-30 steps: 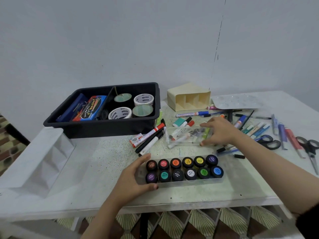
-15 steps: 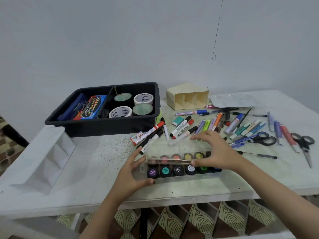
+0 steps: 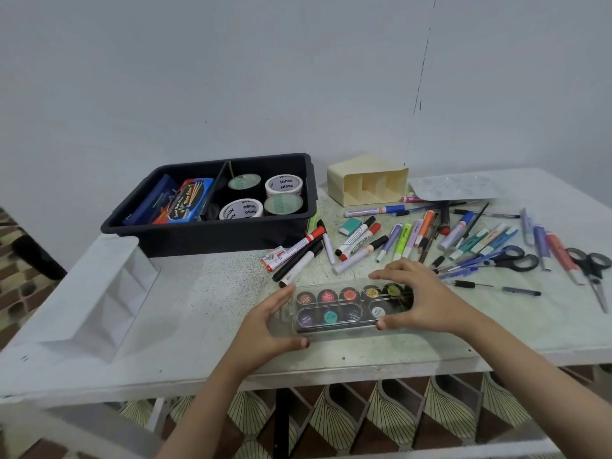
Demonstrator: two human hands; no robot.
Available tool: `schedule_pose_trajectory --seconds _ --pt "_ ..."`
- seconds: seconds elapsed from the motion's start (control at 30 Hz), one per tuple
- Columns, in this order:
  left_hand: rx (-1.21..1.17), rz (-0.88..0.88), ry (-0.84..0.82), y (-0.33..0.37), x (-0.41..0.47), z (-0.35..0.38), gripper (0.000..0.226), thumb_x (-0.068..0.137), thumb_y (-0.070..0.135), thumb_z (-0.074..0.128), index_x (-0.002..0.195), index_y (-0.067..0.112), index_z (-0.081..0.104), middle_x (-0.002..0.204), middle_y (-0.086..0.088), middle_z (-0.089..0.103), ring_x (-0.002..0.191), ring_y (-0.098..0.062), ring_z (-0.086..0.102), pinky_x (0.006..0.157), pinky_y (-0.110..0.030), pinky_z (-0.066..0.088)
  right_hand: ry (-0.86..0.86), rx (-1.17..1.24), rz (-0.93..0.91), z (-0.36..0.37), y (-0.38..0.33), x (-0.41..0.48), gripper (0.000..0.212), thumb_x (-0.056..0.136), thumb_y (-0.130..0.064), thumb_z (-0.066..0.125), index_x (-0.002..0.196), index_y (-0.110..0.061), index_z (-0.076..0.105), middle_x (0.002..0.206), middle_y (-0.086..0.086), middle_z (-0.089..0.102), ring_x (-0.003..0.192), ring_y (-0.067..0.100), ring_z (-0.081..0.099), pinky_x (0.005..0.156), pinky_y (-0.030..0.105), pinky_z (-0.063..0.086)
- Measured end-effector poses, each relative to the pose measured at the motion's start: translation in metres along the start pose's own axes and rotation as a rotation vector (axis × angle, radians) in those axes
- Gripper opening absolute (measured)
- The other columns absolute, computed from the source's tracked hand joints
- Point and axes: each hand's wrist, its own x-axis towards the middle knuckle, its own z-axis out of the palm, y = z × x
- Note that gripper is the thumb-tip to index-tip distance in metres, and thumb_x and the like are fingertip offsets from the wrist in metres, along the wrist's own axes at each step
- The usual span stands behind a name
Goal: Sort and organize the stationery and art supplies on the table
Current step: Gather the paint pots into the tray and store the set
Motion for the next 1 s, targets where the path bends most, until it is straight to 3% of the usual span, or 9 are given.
schedule_pose_trajectory --seconds 0.27,0.37,0.43,0.7,0.77,0.87,0.93,1.0 --pt "0.023 0.005 0.012 -0.002 0.000 0.001 0.094 0.047 0.062 0.081 0.131 0.044 0.043 0.125 0.037 0.051 0.123 0.014 0.042 0.092 0.000 0.032 -0.009 -0.021 0.018 0.005 0.004 -0.004 0.096 0.043 -0.086 0.054 0.129 -0.043 0.048 0.116 -0.013 0.042 0.110 0.009 0.038 0.097 0.032 0.032" --pt "0.024 0.006 0.025 -0.003 0.001 0.000 0.091 0.046 0.067 0.080 0.127 0.043 0.046 0.124 0.036 0.052 0.121 0.015 0.042 0.093 -0.003 0.032 0.002 -0.064 -0.001 0.006 0.006 -0.007 0.103 0.044 -0.098 0.039 0.132 -0.045 0.044 0.119 -0.016 0.042 0.113 0.008 0.037 0.100 0.036 0.030" --pt "0.032 0.008 0.024 -0.003 0.002 0.000 0.090 0.045 0.067 0.079 0.126 0.043 0.047 0.121 0.040 0.052 0.121 0.015 0.043 0.094 -0.006 0.032 0.064 -0.031 0.009 0.008 0.007 -0.013 0.095 0.053 -0.097 0.032 0.133 -0.047 0.039 0.124 -0.017 0.043 0.118 0.007 0.037 0.104 0.037 0.027" --pt "0.025 0.007 0.071 0.003 -0.004 0.007 0.081 0.055 0.077 0.067 0.126 0.043 0.045 0.115 0.042 0.054 0.113 0.016 0.049 0.083 0.000 0.039 0.499 0.174 0.293 0.031 0.011 -0.043 0.066 0.087 -0.050 0.053 0.143 -0.019 0.037 0.135 0.005 0.051 0.124 0.022 0.043 0.097 0.035 0.036" --pt "0.029 -0.005 0.100 0.003 -0.004 0.010 0.080 0.057 0.081 0.062 0.126 0.044 0.047 0.116 0.035 0.058 0.115 0.012 0.050 0.090 -0.009 0.044 0.526 0.238 0.354 0.039 0.008 -0.051 0.064 0.090 -0.042 0.057 0.145 -0.017 0.033 0.135 0.007 0.051 0.122 0.020 0.045 0.093 0.034 0.038" --pt "0.031 -0.012 0.106 -0.001 -0.003 0.010 0.080 0.060 0.076 0.065 0.130 0.040 0.049 0.122 0.020 0.062 0.118 0.004 0.052 0.100 -0.030 0.046 0.573 0.306 0.421 0.048 0.003 -0.058 0.075 0.084 -0.050 0.053 0.147 -0.020 0.028 0.140 0.008 0.048 0.129 0.023 0.043 0.100 0.040 0.039" --pt "0.042 -0.020 0.109 -0.001 -0.003 0.010 0.077 0.061 0.071 0.066 0.129 0.040 0.049 0.123 0.018 0.061 0.118 0.004 0.052 0.101 -0.033 0.045 0.627 0.388 0.449 0.050 -0.002 -0.059 0.077 0.083 -0.049 0.057 0.148 -0.022 0.026 0.139 0.008 0.049 0.130 0.022 0.043 0.102 0.040 0.038" --pt "0.050 -0.028 0.112 0.000 -0.003 0.010 0.073 0.062 0.067 0.067 0.128 0.042 0.049 0.123 0.019 0.061 0.116 0.005 0.053 0.101 -0.034 0.045 0.666 0.477 0.448 0.052 -0.007 -0.059 0.073 0.085 -0.039 0.061 0.148 -0.022 0.026 0.139 0.004 0.050 0.131 0.018 0.042 0.101 0.033 0.035"
